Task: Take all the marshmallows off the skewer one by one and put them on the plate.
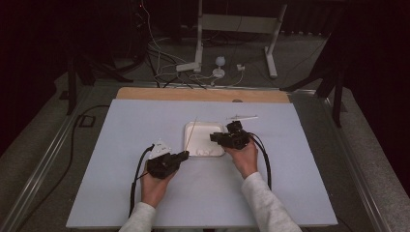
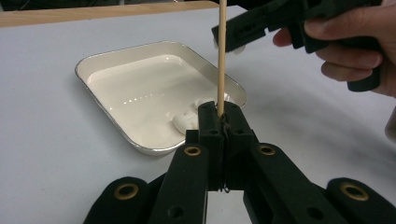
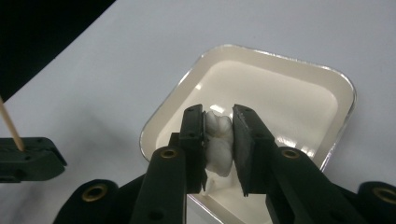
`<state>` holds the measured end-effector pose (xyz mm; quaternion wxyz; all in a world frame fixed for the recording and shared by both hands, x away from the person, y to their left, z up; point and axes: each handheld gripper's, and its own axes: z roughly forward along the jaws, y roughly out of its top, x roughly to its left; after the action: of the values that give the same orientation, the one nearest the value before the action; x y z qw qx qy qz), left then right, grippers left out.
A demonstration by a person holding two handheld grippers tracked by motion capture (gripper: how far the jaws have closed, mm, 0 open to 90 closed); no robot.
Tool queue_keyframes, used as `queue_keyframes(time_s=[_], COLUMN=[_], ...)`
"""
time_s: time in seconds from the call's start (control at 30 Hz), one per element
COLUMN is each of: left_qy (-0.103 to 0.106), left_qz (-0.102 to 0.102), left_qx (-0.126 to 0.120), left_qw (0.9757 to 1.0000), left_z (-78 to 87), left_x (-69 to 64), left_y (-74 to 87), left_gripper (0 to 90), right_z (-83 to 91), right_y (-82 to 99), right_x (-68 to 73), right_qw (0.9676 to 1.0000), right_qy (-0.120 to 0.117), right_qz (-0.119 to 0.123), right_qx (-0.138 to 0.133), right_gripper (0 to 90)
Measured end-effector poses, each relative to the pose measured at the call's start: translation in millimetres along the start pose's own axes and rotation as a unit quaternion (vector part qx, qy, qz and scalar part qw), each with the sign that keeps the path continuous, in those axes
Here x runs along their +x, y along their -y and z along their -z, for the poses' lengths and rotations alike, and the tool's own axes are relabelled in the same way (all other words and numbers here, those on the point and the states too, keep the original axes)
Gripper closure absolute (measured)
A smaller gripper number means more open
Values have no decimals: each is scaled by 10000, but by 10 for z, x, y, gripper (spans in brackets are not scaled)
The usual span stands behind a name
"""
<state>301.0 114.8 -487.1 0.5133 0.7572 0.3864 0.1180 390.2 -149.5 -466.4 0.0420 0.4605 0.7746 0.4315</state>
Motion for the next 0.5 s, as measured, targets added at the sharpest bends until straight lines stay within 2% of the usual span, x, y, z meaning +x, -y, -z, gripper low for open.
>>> queue_keyframes(time_s=[0.17,0.3,0.37,0.47,0.5], left_qy=[9,26,21,12,4], left_qz=[1,-14,-12,12,23], left_qx=[13,31,38,37,41], left_qw=[10000,10000,10000,10000,10000], left_z=[-15,-23,-23,-25,-27], left_x=[-4,-9,-8,-1,1], left_y=[2,4,5,5,5], left_gripper=[900,900,900,900,900], right_z=[-56,-103,-123,-123,-116], right_y=[43,92,126,156,155], right_x=[-38,-105,-140,-178,-189], right_qw=[9998,9996,9993,9988,9988], right_qy=[119,183,239,336,324], right_qz=[16,-60,-134,-238,-252], right_qx=[136,220,265,261,262], right_gripper=[747,735,652,451,413])
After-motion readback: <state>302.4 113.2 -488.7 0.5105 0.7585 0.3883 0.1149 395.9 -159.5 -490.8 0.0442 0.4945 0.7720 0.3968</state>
